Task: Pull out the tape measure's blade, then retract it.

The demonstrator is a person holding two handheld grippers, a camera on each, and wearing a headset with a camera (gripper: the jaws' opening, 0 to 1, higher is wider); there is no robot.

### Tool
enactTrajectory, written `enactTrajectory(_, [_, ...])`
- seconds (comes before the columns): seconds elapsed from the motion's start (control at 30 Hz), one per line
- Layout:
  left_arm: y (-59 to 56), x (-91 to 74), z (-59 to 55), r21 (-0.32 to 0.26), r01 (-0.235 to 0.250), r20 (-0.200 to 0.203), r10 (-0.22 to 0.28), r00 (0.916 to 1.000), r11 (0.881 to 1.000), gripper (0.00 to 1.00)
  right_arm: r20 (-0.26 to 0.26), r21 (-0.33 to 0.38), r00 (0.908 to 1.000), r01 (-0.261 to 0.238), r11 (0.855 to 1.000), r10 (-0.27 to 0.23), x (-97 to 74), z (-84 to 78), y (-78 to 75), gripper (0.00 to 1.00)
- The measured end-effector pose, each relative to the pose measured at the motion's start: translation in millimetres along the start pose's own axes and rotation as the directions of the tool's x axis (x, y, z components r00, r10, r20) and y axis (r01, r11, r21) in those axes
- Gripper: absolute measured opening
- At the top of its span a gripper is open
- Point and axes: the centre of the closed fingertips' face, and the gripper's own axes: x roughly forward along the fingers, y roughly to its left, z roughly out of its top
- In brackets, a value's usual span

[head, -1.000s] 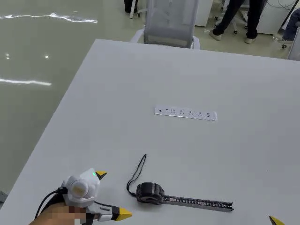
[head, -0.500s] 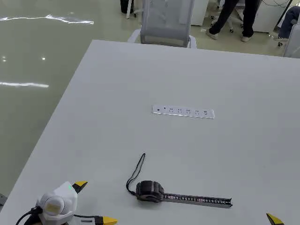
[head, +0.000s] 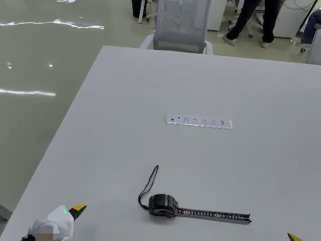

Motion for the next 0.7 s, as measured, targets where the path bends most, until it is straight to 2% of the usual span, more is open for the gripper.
enactTrajectory(0.2, [7.0,-6.5,0.3,-0.044,-0.026,0.018,0.026,0.9995,0.999,0.99,-0.003,0.005,1.0,0.006,1.0,-0.006,-2.0,-1.3,-2.4,1.0])
enactTrajectory(0.4, [2.5,-7.7,2.9,-0.018,-0.027,0.035,0.028,0.999,0.999,0.99,-0.005,0.008,0.9999,0.009,1.0,-0.009,-2.3,-4.1,-2.8,1.0])
enactTrajectory(0.47, [3.2,-7.1,0.8,-0.014,-0.031,0.026,0.031,0.9992,0.999,0.99,-0.006,0.008,0.9999,0.01,1.0,-0.01,-1.8,-4.5,-2.1,1.0])
enactTrajectory(0.63, [4.1,-8.9,0.9,-0.033,-0.036,0.033,0.037,0.9988,0.999,0.99,-0.006,-0.025,0.9998,0.018,1.0,-0.018,-4.7,-3.8,0.8,1.0])
enactTrajectory(0.7, [2.9,-9.3,1.6,-0.031,-0.037,0.033,0.038,0.9987,0.999,0.99,-0.021,-0.007,0.9994,0.027,1.0,-0.027,-7.0,-6.1,0.9,1.0])
